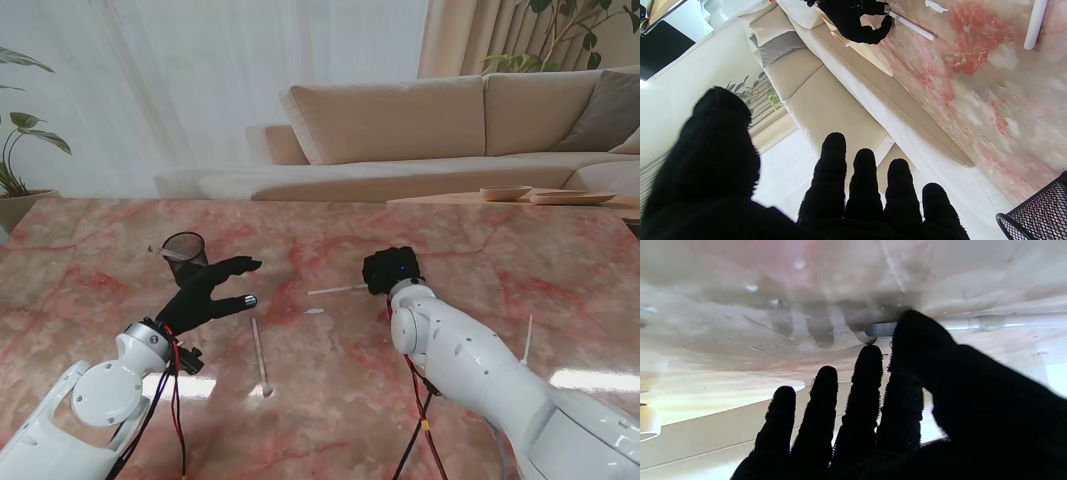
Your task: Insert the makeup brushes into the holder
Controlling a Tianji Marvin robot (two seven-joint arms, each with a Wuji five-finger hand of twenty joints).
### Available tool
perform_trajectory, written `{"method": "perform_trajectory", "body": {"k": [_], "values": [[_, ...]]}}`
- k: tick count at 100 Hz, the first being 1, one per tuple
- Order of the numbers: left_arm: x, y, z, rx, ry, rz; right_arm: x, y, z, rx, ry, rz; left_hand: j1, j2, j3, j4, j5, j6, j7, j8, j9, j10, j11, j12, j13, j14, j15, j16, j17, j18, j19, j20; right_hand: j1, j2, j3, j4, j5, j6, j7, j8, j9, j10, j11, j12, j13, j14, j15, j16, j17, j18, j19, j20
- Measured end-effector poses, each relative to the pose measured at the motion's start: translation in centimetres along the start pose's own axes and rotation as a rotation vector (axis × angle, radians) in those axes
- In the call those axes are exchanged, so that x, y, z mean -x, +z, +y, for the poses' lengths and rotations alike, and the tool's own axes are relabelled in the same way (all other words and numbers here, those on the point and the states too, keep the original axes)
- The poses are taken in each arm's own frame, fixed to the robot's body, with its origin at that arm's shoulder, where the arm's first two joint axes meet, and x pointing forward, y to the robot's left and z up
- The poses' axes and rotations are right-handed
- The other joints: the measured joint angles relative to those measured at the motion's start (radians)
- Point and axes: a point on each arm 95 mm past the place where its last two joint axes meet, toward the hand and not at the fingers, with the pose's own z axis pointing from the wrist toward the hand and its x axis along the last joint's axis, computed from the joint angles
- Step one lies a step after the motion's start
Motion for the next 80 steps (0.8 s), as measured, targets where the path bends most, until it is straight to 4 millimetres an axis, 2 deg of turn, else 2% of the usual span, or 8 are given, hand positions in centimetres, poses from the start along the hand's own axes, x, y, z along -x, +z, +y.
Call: {"method": "perform_trajectory", "body": {"k": [3, 17, 29, 39, 56, 67, 72, 80], "values": [[0.0, 0.0, 0.0, 0.000, 0.000, -0.001, 0.0, 0.0, 0.0, -0.002, -0.003, 0.002, 0.000, 0.000, 0.000, 0.000, 0.000, 0.000, 0.000, 0.000, 0.000, 0.000, 0.000, 0.000, 0.000, 0.000, 0.000, 0.000, 0.000, 0.000, 0.000, 0.000, 0.000, 0.000, 0.002, 0.001, 0.000, 0.000, -0.001, 0.011, 0.000, 0.000, 0.000, 0.006, 0.000, 0.000, 0.000, 0.000, 0.000, 0.000, 0.000, 0.000], [0.1, -0.1, -0.1, -0.004, -0.001, -0.004, -0.2, 0.0, 0.2, -0.023, -0.027, 0.014, 0.000, 0.009, -0.013, 0.000, 0.000, 0.000, 0.000, 0.000, 0.000, 0.010, 0.000, 0.000, 0.000, 0.000, 0.000, 0.000, 0.000, 0.000, 0.000, -0.008, -0.019, -0.040, 0.064, 0.001, 0.025, -0.003, -0.057, 0.176, -0.040, 0.000, 0.014, 0.034, -0.003, -0.001, 0.000, 0.010, -0.003, -0.010, 0.000, 0.000], [0.2, -0.2, -0.1, -0.015, -0.002, -0.005, -0.4, -0.2, 0.1, -0.022, -0.044, 0.017, 0.000, 0.009, -0.013, 0.000, 0.000, 0.000, 0.000, 0.000, 0.000, 0.010, 0.000, 0.000, 0.000, 0.000, 0.000, 0.000, 0.000, 0.000, 0.000, -0.011, -0.030, -0.032, 0.096, 0.003, 0.028, -0.003, -0.101, 0.314, -0.070, 0.011, 0.026, 0.040, -0.024, -0.009, 0.005, 0.012, -0.004, -0.022, 0.001, 0.012], [0.2, -0.2, -0.1, -0.018, -0.004, -0.005, -0.5, -0.4, -0.1, -0.009, -0.055, 0.027, 0.000, 0.009, -0.033, 0.000, 0.000, 0.000, 0.000, 0.000, 0.000, 0.010, 0.000, 0.000, 0.000, 0.000, 0.000, 0.000, 0.000, 0.000, -0.005, -0.011, -0.031, -0.019, 0.117, 0.003, 0.019, 0.005, -0.117, 0.391, -0.088, 0.031, 0.036, 0.047, -0.044, -0.020, 0.023, 0.022, -0.011, -0.030, 0.001, 0.023], [0.2, -0.2, -0.1, -0.014, -0.007, -0.006, -0.4, -0.7, -0.3, -0.011, -0.027, 0.020, 0.000, 0.022, -0.033, 0.000, 0.000, 0.000, 0.000, 0.000, 0.000, 0.011, 0.000, 0.000, 0.000, 0.000, 0.000, 0.000, 0.000, 0.001, -0.010, -0.011, -0.030, -0.013, 0.123, 0.005, 0.018, 0.017, -0.128, 0.429, -0.122, 0.038, 0.036, 0.049, -0.045, -0.028, 0.021, 0.022, -0.018, -0.035, 0.007, 0.035], [0.3, -0.3, 0.0, -0.010, -0.008, -0.008, -0.4, -1.1, -0.3, -0.011, -0.010, 0.014, 0.000, 0.022, -0.033, 0.000, 0.000, 0.002, 0.000, 0.000, 0.000, 0.012, 0.000, 0.000, 0.000, 0.000, 0.000, 0.000, 0.000, 0.001, -0.010, -0.011, -0.030, -0.017, 0.124, 0.004, 0.019, 0.028, -0.132, 0.429, -0.125, 0.041, -0.029, 0.044, -0.045, -0.028, 0.022, 0.023, -0.018, -0.035, 0.013, 0.046], [0.3, -0.3, 0.0, -0.009, -0.008, -0.010, -0.4, -1.4, -0.4, -0.007, -0.002, 0.010, 0.000, 0.022, -0.033, 0.000, 0.000, 0.003, 0.000, 0.000, 0.000, 0.012, 0.000, 0.000, 0.000, 0.000, 0.000, 0.000, 0.000, 0.001, -0.010, -0.011, -0.030, -0.018, 0.124, 0.001, 0.019, 0.038, -0.137, 0.429, -0.125, 0.044, -0.060, 0.008, -0.045, -0.028, 0.023, 0.023, -0.018, -0.035, 0.014, 0.046], [0.3, -0.3, 0.0, -0.008, -0.006, -0.011, -0.5, -1.9, -0.5, 0.000, 0.001, 0.013, 0.000, 0.022, -0.033, 0.000, 0.000, 0.004, 0.000, 0.000, 0.000, 0.012, 0.000, 0.000, 0.000, 0.000, 0.000, 0.000, 0.000, 0.001, -0.010, -0.011, -0.030, -0.025, 0.124, 0.001, 0.019, 0.061, -0.141, 0.434, -0.103, 0.041, -0.060, 0.008, -0.045, -0.028, 0.033, 0.027, -0.019, -0.035, 0.018, 0.057]]}}
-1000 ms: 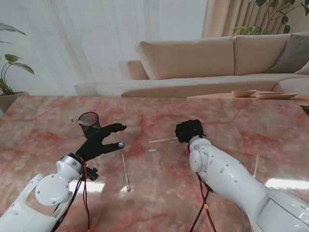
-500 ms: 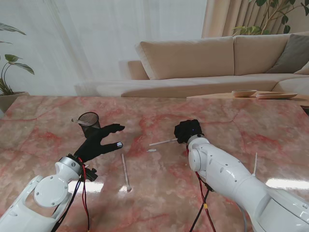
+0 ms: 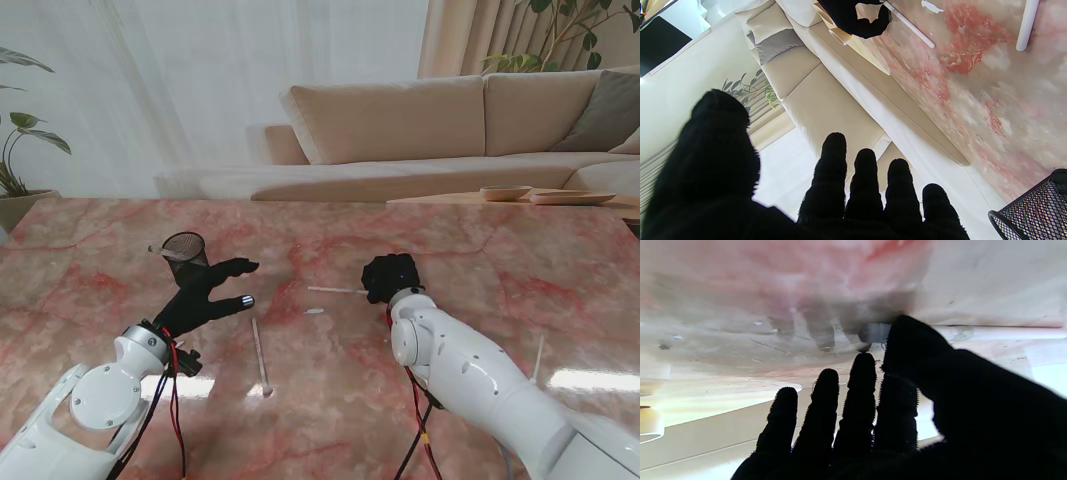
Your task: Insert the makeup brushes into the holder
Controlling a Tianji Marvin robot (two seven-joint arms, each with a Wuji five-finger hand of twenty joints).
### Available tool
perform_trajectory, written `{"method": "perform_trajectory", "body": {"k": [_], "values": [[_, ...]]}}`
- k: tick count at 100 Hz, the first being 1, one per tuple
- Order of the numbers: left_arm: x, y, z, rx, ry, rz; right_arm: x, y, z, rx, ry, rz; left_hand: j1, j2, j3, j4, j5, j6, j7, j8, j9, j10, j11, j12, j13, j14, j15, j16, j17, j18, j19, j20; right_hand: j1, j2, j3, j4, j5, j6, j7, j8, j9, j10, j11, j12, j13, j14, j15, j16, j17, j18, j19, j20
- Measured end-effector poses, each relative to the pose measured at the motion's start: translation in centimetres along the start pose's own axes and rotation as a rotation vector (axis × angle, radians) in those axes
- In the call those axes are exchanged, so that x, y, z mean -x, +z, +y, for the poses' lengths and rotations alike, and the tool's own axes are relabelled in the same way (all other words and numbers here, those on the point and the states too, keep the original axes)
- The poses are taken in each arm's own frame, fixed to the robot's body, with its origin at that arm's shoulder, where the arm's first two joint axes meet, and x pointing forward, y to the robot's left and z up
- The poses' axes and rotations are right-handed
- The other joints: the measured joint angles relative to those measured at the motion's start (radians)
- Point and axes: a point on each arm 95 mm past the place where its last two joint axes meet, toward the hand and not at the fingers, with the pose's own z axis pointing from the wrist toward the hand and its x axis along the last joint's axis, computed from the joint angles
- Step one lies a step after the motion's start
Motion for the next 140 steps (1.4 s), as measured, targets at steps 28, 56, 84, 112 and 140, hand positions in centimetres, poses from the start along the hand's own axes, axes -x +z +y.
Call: {"method": "perform_trajectory", "body": {"k": [28, 56, 84, 112, 140], "values": [[-0.1, 0.2, 0.3, 0.016, 0.005, -0.008, 0.1, -1.9, 0.1, 0.028, -0.008, 0.011, 0.000, 0.000, 0.000, 0.000, 0.000, 0.011, 0.000, 0.000, 0.000, 0.000, 0.000, 0.000, 0.000, 0.000, 0.000, 0.000, 0.000, 0.000, 0.000, 0.000, 0.001, 0.000, -0.002, -0.001, 0.033, -0.009, -0.021, -0.022, 0.083, 0.026, 0.019, 0.071, 0.002, 0.000, 0.011, 0.009, 0.000, 0.000, 0.010, 0.015], [-0.4, 0.8, 0.8, 0.045, 0.021, -0.027, 0.2, -3.2, 1.8, 0.085, -0.049, 0.046, 0.026, -0.003, 0.000, 0.010, 0.000, 0.034, 0.000, 0.000, 0.000, 0.000, 0.000, 0.000, 0.000, 0.000, 0.000, 0.000, 0.000, 0.002, 0.000, 0.000, 0.001, 0.000, -0.002, -0.001, 0.034, -0.009, -0.021, -0.023, 0.114, 0.026, 0.023, 0.086, 0.003, 0.000, 0.013, 0.009, 0.006, 0.000, 0.023, 0.015], [-1.0, 3.0, 1.6, 0.128, 0.074, -0.076, -0.2, -5.2, 4.9, 0.186, -0.108, 0.126, 0.031, -0.085, 0.258, -0.008, 0.064, 0.073, -0.013, -0.003, 0.041, 0.036, 0.018, 0.000, 0.020, 0.008, 0.000, 0.000, 0.000, 0.005, 0.025, 0.066, 0.001, 0.000, -0.002, -0.001, 0.035, -0.009, -0.021, -0.023, 0.118, 0.026, 0.023, 0.098, 0.003, 0.000, 0.013, 0.009, 0.007, 0.000, 0.024, 0.015], [-2.7, 6.7, 2.2, 0.194, 0.111, -0.134, -0.8, -7.2, 7.2, 0.267, -0.158, 0.222, 0.008, -0.201, 0.546, -0.060, 0.184, 0.098, -0.026, -0.014, 0.158, 0.098, 0.055, 0.024, 0.122, 0.075, 0.067, 0.023, 0.014, 0.021, 0.233, 0.055, 0.001, 0.000, -0.002, -0.001, 0.042, -0.009, -0.024, -0.023, 0.119, 0.026, 0.020, 0.109, 0.003, 0.000, 0.013, 0.009, 0.008, 0.000, 0.034, 0.015], [-4.6, 10.0, 3.0, 0.303, 0.092, -0.148, -1.7, -9.3, 9.1, 0.346, -0.177, 0.319, -0.035, -0.249, 0.651, -0.062, 0.262, 0.110, -0.025, -0.016, 0.242, 0.119, 0.076, 0.034, 0.170, 0.115, 0.115, 0.039, 0.015, 0.046, 0.344, 0.001, 0.001, 0.000, -0.002, -0.001, 0.042, -0.010, -0.024, -0.023, 0.130, 0.026, 0.016, 0.110, 0.003, 0.000, 0.013, 0.009, 0.008, 0.000, 0.034, 0.015]]}}
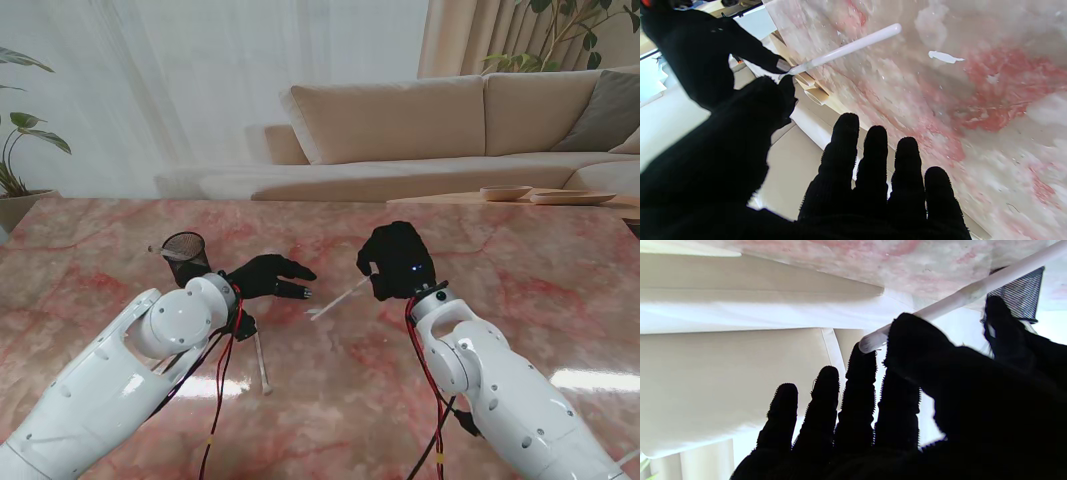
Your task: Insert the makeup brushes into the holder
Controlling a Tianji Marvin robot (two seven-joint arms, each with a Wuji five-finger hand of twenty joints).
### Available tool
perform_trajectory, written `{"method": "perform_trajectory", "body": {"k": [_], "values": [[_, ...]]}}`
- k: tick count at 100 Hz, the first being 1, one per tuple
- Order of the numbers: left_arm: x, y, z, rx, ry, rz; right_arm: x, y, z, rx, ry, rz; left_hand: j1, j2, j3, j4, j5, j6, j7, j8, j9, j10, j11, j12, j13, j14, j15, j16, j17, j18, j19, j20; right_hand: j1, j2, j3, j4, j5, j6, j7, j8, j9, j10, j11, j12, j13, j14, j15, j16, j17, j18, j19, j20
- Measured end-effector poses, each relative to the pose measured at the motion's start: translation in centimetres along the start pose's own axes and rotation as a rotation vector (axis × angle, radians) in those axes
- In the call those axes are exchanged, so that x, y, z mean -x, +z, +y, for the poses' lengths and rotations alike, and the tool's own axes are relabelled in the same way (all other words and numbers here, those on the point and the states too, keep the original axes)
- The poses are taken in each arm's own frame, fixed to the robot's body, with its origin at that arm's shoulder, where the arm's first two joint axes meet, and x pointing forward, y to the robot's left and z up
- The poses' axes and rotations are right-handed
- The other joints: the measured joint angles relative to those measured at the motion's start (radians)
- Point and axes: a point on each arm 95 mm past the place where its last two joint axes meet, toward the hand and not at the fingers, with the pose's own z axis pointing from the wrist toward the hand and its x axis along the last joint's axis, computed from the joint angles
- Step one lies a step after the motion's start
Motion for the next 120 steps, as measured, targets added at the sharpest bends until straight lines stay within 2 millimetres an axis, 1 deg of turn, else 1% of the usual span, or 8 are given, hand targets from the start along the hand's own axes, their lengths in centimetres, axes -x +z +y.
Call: {"method": "perform_trajectory", "body": {"k": [4, 6, 36, 57, 68, 83, 106, 120], "values": [[-0.2, 0.4, 0.0, 0.006, 0.002, 0.000, -0.2, -0.1, 0.3, 0.010, -0.002, 0.013, -0.001, -0.010, 0.013, -0.001, -0.003, 0.000, 0.000, 0.000, 0.000, 0.001, 0.002, 0.001, 0.022, 0.003, 0.002, 0.001, 0.000, 0.007, 0.012, 0.000, 0.000, 0.000, 0.000, 0.000, 0.000, 0.000, 0.000, 0.000, 0.000, 0.000, -0.003, 0.000, 0.000, 0.000, 0.000, 0.000, 0.000, 0.000, 0.000, 0.000], [-0.3, 0.5, 0.0, 0.009, 0.001, -0.001, -0.2, -0.2, 0.5, 0.014, -0.003, 0.019, -0.001, -0.010, 0.015, -0.010, -0.003, 0.000, 0.000, 0.000, 0.000, 0.001, 0.003, 0.003, 0.018, 0.003, 0.003, 0.003, 0.000, 0.009, 0.012, 0.000, 0.000, 0.000, 0.000, 0.000, 0.000, 0.000, 0.000, 0.000, 0.000, 0.000, -0.007, 0.000, 0.000, 0.000, 0.000, 0.000, 0.000, 0.000, 0.000, 0.000], [-1.4, 2.2, 0.9, 0.016, -0.004, -0.010, -1.2, -0.6, 1.7, 0.060, -0.011, 0.080, -0.001, -0.054, 0.043, -0.010, 0.059, -0.012, 0.000, -0.012, 0.102, -0.004, 0.017, 0.009, 0.049, 0.011, 0.015, 0.013, -0.001, 0.022, 0.027, -0.001, 0.000, 0.000, 0.000, 0.000, 0.001, -0.008, 0.000, 0.000, 0.011, 0.000, -0.007, 0.001, 0.000, 0.000, 0.000, 0.000, 0.000, 0.000, 0.000, 0.000], [-1.7, 3.0, 1.6, 0.031, -0.013, -0.013, -1.9, -0.6, 2.2, 0.078, -0.017, 0.123, -0.001, -0.064, 0.053, -0.010, 0.070, -0.013, -0.006, -0.008, 0.101, -0.004, 0.017, 0.009, 0.049, 0.011, 0.015, 0.015, -0.001, 0.031, 0.047, -0.001, 0.000, -0.002, 0.000, 0.000, 0.002, -0.010, 0.000, 0.000, 0.014, 0.000, -0.014, 0.012, 0.001, 0.000, 0.000, 0.000, 0.000, 0.000, 0.000, 0.000], [-1.8, 3.2, 1.8, 0.034, -0.021, -0.008, -2.2, -0.6, 2.3, 0.083, -0.015, 0.134, -0.001, -0.066, 0.065, -0.010, 0.070, -0.029, 0.002, -0.008, 0.110, -0.007, 0.018, 0.009, 0.049, 0.011, 0.016, 0.017, -0.002, 0.032, 0.048, -0.001, 0.000, -0.004, 0.000, 0.000, 0.004, -0.011, 0.000, 0.000, 0.014, 0.000, -0.015, 0.013, 0.001, 0.000, 0.000, 0.000, 0.000, 0.000, 0.000, 0.000], [-1.9, 3.2, 1.9, 0.045, -0.026, -0.001, -2.3, -0.6, 2.4, 0.086, -0.012, 0.140, 0.000, -0.073, 0.088, -0.010, 0.121, -0.075, 0.040, 0.012, 0.187, -0.042, 0.032, 0.009, 0.093, 0.011, 0.027, 0.024, -0.002, 0.032, 0.049, -0.001, 0.000, -0.008, 0.000, 0.000, 0.012, -0.011, -0.010, -0.001, 0.025, 0.000, -0.020, 0.016, 0.001, 0.000, 0.000, 0.000, 0.000, 0.000, 0.001, 0.000], [-2.0, 3.3, 2.1, 0.067, -0.024, 0.005, -2.6, -0.4, 2.5, 0.092, -0.006, 0.148, 0.012, -0.084, 0.091, -0.010, 0.134, -0.097, 0.065, 0.016, 0.222, -0.056, 0.032, 0.009, 0.142, 0.010, 0.040, 0.027, -0.002, 0.032, 0.073, -0.001, 0.000, -0.008, 0.000, 0.000, 0.012, -0.011, -0.010, -0.001, 0.040, 0.000, -0.025, 0.028, 0.023, 0.000, 0.002, 0.000, 0.000, 0.001, 0.002, 0.000], [-1.9, 3.4, 2.2, 0.073, -0.023, 0.009, -2.7, -0.4, 2.6, 0.100, -0.007, 0.151, 0.022, -0.095, 0.097, -0.010, 0.175, -0.123, 0.124, 0.031, 0.286, -0.063, 0.051, 0.014, 0.189, 0.010, 0.058, 0.043, -0.002, 0.032, 0.115, -0.001, 0.000, -0.008, 0.000, 0.000, 0.012, -0.012, -0.010, -0.001, 0.041, 0.000, -0.025, 0.037, 0.023, 0.000, 0.001, 0.000, 0.000, 0.001, 0.002, 0.000]]}}
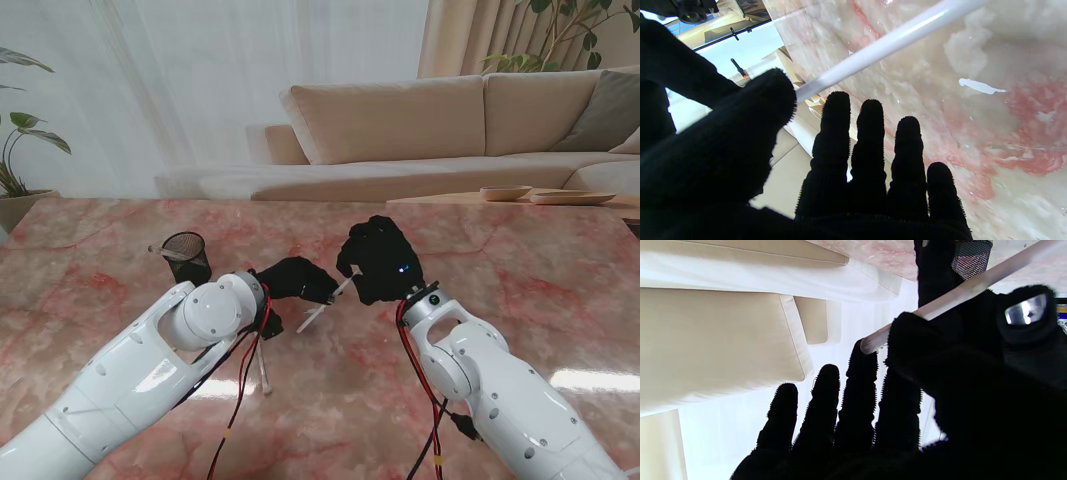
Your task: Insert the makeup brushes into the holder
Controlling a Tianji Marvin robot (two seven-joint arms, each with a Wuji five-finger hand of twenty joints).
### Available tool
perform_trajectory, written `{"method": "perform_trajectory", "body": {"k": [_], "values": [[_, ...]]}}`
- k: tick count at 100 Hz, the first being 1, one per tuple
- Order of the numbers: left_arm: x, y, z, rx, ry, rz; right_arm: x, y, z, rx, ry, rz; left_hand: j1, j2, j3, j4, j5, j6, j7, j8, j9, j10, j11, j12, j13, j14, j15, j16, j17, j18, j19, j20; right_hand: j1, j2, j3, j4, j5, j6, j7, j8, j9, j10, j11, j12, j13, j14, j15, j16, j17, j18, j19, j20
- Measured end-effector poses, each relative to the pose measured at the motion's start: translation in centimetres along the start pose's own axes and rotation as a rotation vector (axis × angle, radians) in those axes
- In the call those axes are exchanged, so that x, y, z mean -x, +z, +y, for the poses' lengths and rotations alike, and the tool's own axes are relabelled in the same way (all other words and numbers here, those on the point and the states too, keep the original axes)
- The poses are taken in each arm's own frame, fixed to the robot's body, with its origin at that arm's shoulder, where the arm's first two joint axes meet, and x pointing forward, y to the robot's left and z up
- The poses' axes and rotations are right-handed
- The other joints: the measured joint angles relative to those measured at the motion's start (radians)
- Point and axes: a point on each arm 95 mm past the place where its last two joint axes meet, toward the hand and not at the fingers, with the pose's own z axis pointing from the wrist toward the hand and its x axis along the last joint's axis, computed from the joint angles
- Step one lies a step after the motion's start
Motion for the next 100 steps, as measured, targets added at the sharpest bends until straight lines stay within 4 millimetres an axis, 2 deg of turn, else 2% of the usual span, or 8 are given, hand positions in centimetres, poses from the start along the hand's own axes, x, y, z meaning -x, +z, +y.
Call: {"method": "perform_trajectory", "body": {"k": [10, 19, 26, 40, 55, 59, 74, 100], "values": [[0.05, 0.04, 0.03, -0.004, 0.004, 0.002, -0.03, 0.01, 0.00, 0.000, 0.000, 0.002, 0.001, -0.013, 0.000, -0.002, 0.038, -0.021, 0.059, 0.024, 0.059, -0.007, 0.012, 0.007, 0.049, 0.000, 0.032, 0.017, 0.000, 0.000, 0.064, 0.010, 0.000, 0.000, 0.000, 0.000, 0.000, 0.000, 0.000, 0.000, 0.006, 0.000, 0.001, 0.000, 0.000, 0.000, 0.000, 0.000, 0.000, 0.000, 0.000, 0.000], [0.09, 0.06, 0.03, -0.010, 0.004, 0.003, -0.04, 0.01, 0.01, 0.000, -0.001, 0.004, 0.070, -0.052, -0.025, -0.094, 0.050, -0.055, 0.182, -0.011, 0.122, -0.013, 0.047, 0.010, 0.099, 0.000, 0.059, 0.033, -0.001, 0.000, 0.121, 0.013, 0.000, 0.000, 0.000, 0.000, 0.000, 0.000, 0.000, 0.000, 0.006, 0.000, 0.001, 0.001, 0.000, 0.000, 0.000, 0.000, 0.000, 0.000, 0.000, 0.000], [0.12, 0.09, 0.02, -0.019, 0.007, 0.007, -0.06, 0.01, 0.01, 0.000, -0.002, 0.006, 0.109, -0.062, -0.068, -0.114, 0.071, -0.080, 0.289, -0.071, 0.167, -0.017, 0.044, 0.010, 0.138, 0.000, 0.082, 0.039, -0.002, 0.000, 0.171, 0.016, 0.000, 0.000, 0.000, 0.000, 0.000, -0.001, 0.000, 0.000, 0.009, 0.000, -0.003, 0.001, 0.000, 0.000, 0.000, 0.000, 0.000, 0.001, 0.000, 0.000], [0.19, 0.16, 0.02, -0.026, 0.011, 0.016, -0.13, 0.03, 0.02, 0.000, -0.005, 0.012, 0.143, -0.064, -0.088, -0.114, 0.071, -0.101, 0.412, -0.152, 0.213, -0.022, 0.051, 0.035, 0.149, 0.000, 0.093, 0.047, -0.002, 0.000, 0.219, 0.017, 0.000, 0.000, 0.000, 0.000, 0.000, -0.001, 0.000, 0.000, 0.009, 0.000, -0.003, 0.002, 0.000, 0.000, 0.000, 0.000, 0.000, 0.001, 0.000, 0.000], [0.21, 0.20, 0.03, -0.032, 0.011, 0.023, -0.27, 0.08, 0.02, 0.000, -0.004, 0.016, 0.154, -0.062, -0.084, -0.114, 0.086, -0.115, 0.454, -0.166, 0.275, -0.031, 0.009, 0.070, 0.188, 0.000, 0.108, 0.053, -0.002, 0.000, 0.257, 0.026, 0.000, 0.000, 0.000, 0.000, 0.000, -0.003, 0.000, 0.000, 0.009, 0.000, -0.003, 0.011, 0.000, 0.000, 0.000, 0.000, 0.000, 0.001, 0.000, 0.000], [0.22, 0.21, 0.04, -0.033, 0.010, 0.025, -0.31, 0.10, 0.02, 0.000, -0.004, 0.018, 0.182, -0.061, -0.090, -0.114, 0.086, -0.117, 0.463, -0.166, 0.277, -0.031, 0.008, 0.076, 0.193, 0.000, 0.109, 0.059, -0.002, 0.000, 0.258, 0.026, 0.000, 0.000, 0.000, 0.000, 0.000, -0.006, 0.000, 0.000, 0.009, 0.000, -0.003, 0.011, 0.000, 0.000, 0.000, 0.000, 0.000, 0.001, 0.000, 0.000], [0.23, 0.22, 0.06, -0.031, 0.004, 0.031, -0.43, 0.15, 0.04, 0.001, -0.003, 0.023, 0.230, -0.029, -0.143, -0.099, 0.086, -0.118, 0.490, -0.179, 0.350, -0.032, -0.095, 0.159, 0.198, 0.000, 0.120, 0.062, -0.002, 0.000, 0.268, 0.034, 0.000, 0.000, 0.000, 0.001, 0.000, -0.011, -0.001, 0.000, 0.010, 0.000, -0.003, 0.011, 0.000, 0.000, 0.000, 0.000, 0.000, 0.002, 0.000, 0.000], [0.32, 0.25, 0.13, -0.030, -0.001, 0.046, -0.52, 0.17, 0.10, 0.005, -0.009, 0.032, 0.245, -0.022, -0.168, -0.100, 0.085, -0.118, 0.532, -0.154, 0.365, -0.033, -0.107, 0.266, 0.220, 0.000, 0.157, 0.100, -0.002, 0.000, 0.269, 0.040, 0.000, 0.000, 0.001, 0.002, 0.000, -0.014, -0.001, 0.000, 0.010, 0.000, -0.014, 0.011, 0.000, 0.000, 0.000, 0.000, 0.000, 0.008, 0.000, 0.000]]}}
